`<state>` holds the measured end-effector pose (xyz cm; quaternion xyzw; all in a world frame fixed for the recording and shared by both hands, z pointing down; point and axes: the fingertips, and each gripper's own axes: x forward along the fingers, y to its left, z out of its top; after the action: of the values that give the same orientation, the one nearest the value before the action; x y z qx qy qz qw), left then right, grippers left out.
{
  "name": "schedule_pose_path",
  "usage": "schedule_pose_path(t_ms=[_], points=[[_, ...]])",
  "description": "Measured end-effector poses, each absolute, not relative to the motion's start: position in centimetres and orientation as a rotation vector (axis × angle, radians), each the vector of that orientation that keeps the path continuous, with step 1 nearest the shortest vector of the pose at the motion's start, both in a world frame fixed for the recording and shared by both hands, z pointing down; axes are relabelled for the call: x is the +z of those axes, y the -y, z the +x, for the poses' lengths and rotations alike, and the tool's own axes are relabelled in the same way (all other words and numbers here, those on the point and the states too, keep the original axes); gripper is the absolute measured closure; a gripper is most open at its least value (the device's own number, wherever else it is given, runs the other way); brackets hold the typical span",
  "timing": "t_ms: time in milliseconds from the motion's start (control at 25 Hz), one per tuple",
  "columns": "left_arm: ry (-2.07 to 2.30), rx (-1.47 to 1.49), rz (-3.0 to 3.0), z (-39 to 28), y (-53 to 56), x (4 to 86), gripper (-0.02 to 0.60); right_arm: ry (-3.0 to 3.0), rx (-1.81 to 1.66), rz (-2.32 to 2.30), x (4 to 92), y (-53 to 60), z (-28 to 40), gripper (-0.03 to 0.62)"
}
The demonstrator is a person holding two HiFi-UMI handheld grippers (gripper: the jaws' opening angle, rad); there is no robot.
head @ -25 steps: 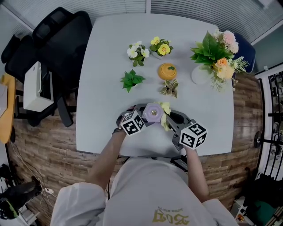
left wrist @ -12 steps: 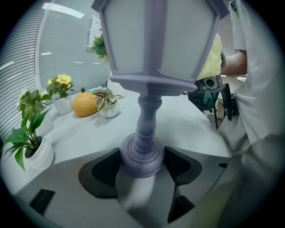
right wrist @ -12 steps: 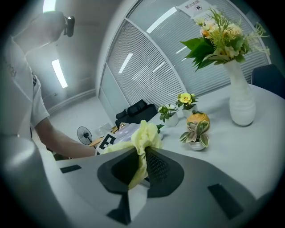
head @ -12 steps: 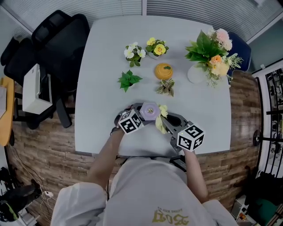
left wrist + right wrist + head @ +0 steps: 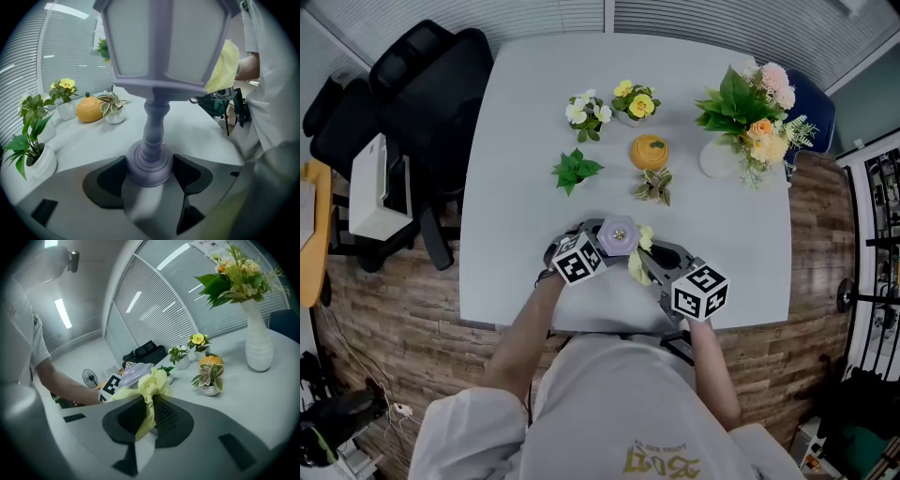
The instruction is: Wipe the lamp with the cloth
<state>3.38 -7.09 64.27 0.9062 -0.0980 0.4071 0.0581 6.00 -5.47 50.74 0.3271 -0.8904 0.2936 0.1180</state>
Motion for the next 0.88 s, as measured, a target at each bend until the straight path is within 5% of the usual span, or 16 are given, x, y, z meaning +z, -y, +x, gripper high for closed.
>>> schedule_pose_path(t_ms=[880], points=[[0.298, 1.233, 2.749, 3.3, 7.0, 64.3, 0.255, 2.528, 0.748, 0.91, 52.4, 4.3, 5.5, 0.546]])
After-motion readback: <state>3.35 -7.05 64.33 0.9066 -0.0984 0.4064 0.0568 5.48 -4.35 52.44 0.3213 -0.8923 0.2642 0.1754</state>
